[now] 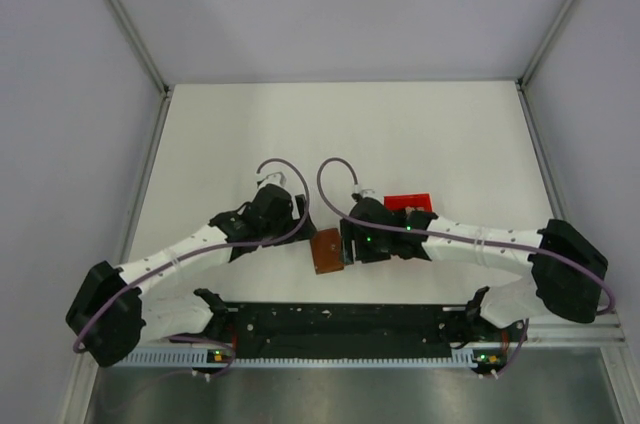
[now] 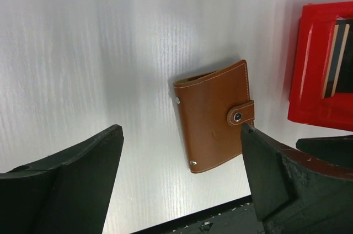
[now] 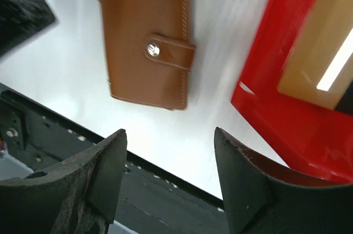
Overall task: Put the credit cards into the card holder
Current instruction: Close the card holder at the center of the board, then move the storage box to the center of the board.
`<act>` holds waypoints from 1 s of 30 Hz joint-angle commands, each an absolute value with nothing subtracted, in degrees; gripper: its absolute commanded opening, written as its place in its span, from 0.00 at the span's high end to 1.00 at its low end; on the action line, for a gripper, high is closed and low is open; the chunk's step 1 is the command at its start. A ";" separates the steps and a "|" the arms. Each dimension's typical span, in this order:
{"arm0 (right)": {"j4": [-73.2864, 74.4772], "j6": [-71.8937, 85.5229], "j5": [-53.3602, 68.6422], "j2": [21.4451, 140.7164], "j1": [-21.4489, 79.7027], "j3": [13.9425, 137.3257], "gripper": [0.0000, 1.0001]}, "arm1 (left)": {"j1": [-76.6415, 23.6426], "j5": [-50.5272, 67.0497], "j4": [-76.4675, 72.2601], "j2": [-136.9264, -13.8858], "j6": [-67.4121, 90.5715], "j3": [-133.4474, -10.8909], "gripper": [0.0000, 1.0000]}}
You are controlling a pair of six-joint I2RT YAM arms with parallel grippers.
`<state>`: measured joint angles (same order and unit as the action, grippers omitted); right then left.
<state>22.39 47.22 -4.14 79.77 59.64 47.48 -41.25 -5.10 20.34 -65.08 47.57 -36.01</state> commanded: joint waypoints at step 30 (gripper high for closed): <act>22.87 19.61 -11.26 68.02 39.03 38.49 0.21 | -38.85 -5.01 24.26 -67.85 41.75 -40.96 0.08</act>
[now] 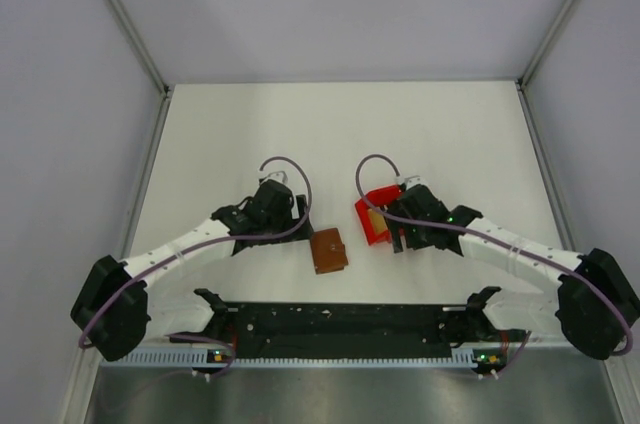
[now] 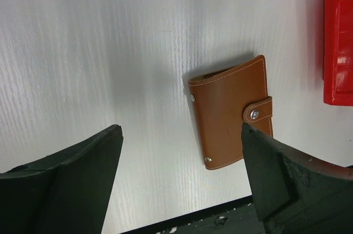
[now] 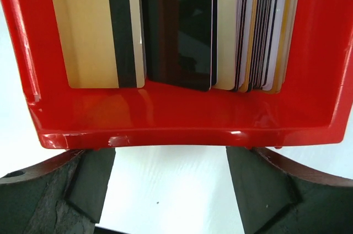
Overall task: Put the credit cards into the card holder
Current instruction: Move the storage box to the center of the board, then reset both arms
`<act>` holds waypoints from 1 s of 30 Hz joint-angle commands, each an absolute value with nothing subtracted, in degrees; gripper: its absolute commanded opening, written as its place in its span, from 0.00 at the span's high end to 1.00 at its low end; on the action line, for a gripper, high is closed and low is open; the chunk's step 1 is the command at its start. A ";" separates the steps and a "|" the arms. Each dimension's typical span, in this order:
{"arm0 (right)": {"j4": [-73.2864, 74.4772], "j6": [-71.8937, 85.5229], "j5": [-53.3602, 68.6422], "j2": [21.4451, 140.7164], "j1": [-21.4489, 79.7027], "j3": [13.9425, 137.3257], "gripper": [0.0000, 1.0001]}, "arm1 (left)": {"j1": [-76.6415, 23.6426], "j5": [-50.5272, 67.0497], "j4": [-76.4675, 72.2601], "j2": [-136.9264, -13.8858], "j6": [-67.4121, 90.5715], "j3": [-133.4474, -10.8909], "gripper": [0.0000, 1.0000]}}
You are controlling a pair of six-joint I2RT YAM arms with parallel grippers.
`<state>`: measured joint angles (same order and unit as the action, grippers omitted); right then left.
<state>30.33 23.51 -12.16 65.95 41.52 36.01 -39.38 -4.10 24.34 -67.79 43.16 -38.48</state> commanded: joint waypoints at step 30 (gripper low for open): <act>28.22 28.82 -20.38 55.80 12.66 48.43 0.01 | -16.62 -18.57 28.23 -56.78 36.13 -44.13 0.02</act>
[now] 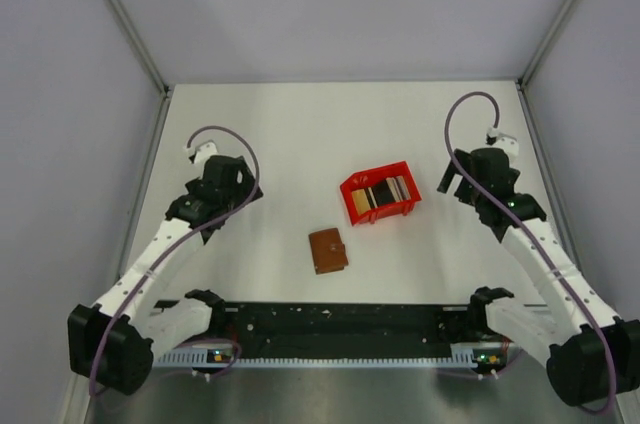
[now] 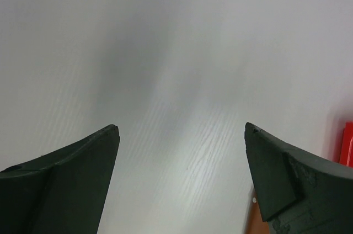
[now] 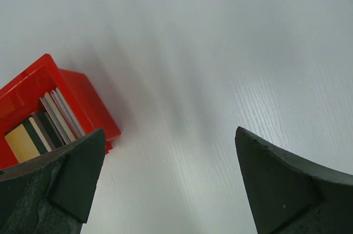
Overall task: Put the credit cards into the card holder
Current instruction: Reset both arms
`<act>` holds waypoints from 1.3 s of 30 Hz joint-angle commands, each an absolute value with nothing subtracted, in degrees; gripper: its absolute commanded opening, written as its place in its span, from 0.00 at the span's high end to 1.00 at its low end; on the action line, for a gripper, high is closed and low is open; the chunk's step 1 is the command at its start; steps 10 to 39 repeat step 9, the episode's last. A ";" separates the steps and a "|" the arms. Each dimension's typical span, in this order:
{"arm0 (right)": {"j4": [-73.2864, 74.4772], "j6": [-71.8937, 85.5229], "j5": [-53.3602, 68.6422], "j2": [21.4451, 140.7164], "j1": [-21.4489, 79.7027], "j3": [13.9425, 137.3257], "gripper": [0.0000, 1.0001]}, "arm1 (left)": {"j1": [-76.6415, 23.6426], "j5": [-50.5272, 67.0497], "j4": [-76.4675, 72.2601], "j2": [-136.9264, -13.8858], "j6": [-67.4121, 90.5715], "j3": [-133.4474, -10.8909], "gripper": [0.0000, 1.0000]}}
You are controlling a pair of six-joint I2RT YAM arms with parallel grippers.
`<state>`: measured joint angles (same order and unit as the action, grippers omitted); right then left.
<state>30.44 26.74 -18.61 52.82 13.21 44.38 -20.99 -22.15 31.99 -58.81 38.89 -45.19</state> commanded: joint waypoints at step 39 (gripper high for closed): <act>12.33 27.08 -36.98 59.06 12.66 38.16 0.01 | -14.24 -16.08 24.17 -55.81 35.33 -43.95 0.02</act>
